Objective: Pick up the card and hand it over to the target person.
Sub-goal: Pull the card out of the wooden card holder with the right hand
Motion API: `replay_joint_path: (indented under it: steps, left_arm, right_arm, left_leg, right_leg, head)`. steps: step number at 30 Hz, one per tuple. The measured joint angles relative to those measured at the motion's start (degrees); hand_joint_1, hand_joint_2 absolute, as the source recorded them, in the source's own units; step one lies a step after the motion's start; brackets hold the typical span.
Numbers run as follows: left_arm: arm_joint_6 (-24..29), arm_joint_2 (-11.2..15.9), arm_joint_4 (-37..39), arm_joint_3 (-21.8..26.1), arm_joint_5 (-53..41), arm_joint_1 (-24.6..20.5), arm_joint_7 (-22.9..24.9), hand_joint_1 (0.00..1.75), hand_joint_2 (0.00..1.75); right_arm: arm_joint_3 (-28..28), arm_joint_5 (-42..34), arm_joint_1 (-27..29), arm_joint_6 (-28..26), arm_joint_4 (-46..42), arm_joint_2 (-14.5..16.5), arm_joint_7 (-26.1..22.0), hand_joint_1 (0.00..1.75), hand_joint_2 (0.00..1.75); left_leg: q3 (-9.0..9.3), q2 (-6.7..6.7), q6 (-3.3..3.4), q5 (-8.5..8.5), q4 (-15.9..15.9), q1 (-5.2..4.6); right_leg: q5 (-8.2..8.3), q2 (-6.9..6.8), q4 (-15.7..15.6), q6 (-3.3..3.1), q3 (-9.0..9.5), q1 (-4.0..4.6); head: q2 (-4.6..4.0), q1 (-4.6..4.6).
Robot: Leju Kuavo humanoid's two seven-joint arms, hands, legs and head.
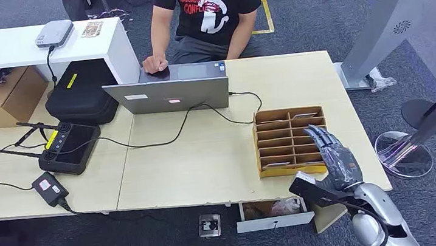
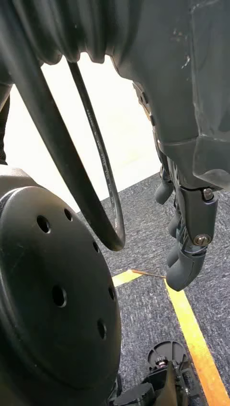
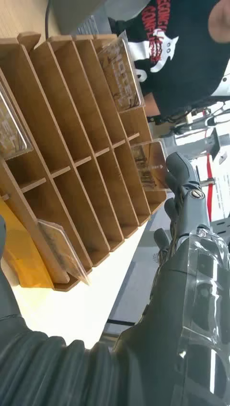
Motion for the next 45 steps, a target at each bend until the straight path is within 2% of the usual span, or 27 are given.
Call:
replay_joint_path:
  steps: [7, 12, 27, 36, 45]
  left_arm:
    - [0.1, -0.2, 0.0, 0.0, 0.5, 0.1, 0.1, 0.00, 1.75]
    - [0.2, -0.4, 0.3, 0.1, 1.2, 0.0, 0.1, 0.00, 1.75]
    - [0.3, -0.7, 0.8, 0.0, 1.6, 0.0, 0.1, 0.00, 1.75]
    - [0.3, -0.8, 0.8, 0.0, 1.4, 0.1, 0.1, 0.00, 1.75]
    - [0.3, -0.6, 0.5, 0.0, 0.6, 0.0, 0.2, 0.00, 1.75]
  right_arm:
    - [-5.1, -4.8, 2.8, 0.8, -4.7, -0.6, -1.1, 0.00, 1.75]
    - [-7.7, -2.4, 5.2, 1.6, -8.2, -0.9, 0.2, 0.00, 1.75]
    - [-8.5, 0.7, 6.3, 2.4, -8.3, 0.3, 1.3, 0.00, 1.75]
    - [-7.0, 6.1, 4.2, -0.1, -3.1, 1.3, 3.0, 0.00, 1.75]
    - [-7.9, 6.9, 4.7, -1.3, -2.0, 1.4, 3.5, 0.00, 1.75]
  left_leg:
    - [-0.06, -0.09, 0.01, -0.01, 0.0, -0.02]
    - [-0.06, -0.17, 0.01, -0.02, 0.1, -0.03]
    - [-0.04, -0.05, 0.00, -0.02, 0.1, -0.02]
    - [0.00, 0.01, -0.01, -0.02, 0.0, 0.00]
    - [-0.01, -0.02, -0.01, -0.02, 0.0, 0.00]
  right_leg:
    - [-0.05, -0.09, 0.1, 0.01, -0.05, -0.02]
    - [-0.08, -0.15, 0.1, 0.02, -0.05, -0.03]
    - [-0.04, -0.04, 0.1, 0.01, -0.06, -0.02]
    - [-0.01, 0.03, 0.0, 0.01, -0.03, -0.01]
    - [-0.03, 0.00, 0.0, 0.00, -0.02, 0.00]
  head:
    - [0.00, 0.00]
    - [0.00, 0.00]
    - [0.00, 0.00]
    - [0.00, 0.00]
    - [0.00, 0.00]
